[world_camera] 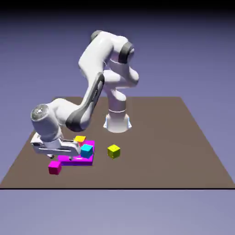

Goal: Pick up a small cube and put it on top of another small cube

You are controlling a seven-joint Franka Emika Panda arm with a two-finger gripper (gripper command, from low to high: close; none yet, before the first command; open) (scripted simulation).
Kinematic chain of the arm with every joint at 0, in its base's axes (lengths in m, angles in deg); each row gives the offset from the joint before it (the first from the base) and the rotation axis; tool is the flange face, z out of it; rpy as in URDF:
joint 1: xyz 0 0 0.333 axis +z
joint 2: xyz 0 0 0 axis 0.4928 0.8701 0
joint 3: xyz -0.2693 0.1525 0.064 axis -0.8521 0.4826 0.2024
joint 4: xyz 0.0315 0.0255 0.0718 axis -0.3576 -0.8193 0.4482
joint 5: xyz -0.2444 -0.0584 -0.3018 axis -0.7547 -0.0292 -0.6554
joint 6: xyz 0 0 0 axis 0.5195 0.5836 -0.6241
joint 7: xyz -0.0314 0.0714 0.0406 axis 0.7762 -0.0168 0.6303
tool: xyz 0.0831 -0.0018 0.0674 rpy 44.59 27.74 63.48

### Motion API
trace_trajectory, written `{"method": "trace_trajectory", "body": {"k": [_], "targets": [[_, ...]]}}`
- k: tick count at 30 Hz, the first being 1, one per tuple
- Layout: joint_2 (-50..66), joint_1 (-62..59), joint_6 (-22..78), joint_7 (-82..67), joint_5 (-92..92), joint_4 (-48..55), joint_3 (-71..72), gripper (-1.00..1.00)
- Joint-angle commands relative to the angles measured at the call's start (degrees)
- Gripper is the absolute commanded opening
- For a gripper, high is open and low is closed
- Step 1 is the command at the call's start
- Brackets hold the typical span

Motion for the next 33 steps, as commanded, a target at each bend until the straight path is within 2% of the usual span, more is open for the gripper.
{"method": "trace_trajectory", "body": {"k": [1,14,16,21,22,27,33], "targets": [[2.1,0.1,1.9,-0.8,0.5,1.7,-1.1,0.00],[29.1,1.9,26.6,-10.6,7.3,24.1,-15.3,0.00],[29.4,2.0,26.9,-10.7,7.4,24.4,-15.5,0.00],[30.9,4.3,18.4,-11.9,9.4,15.4,-14.0,0.00],[30.9,4.3,18.4,-11.9,9.4,15.4,-14.0,-1.00],[29.5,2.1,26.2,-10.8,7.5,23.7,-15.3,-1.00],[17.7,-2.7,25.6,1.0,5.1,15.2,-7.1,-1.00]]}}
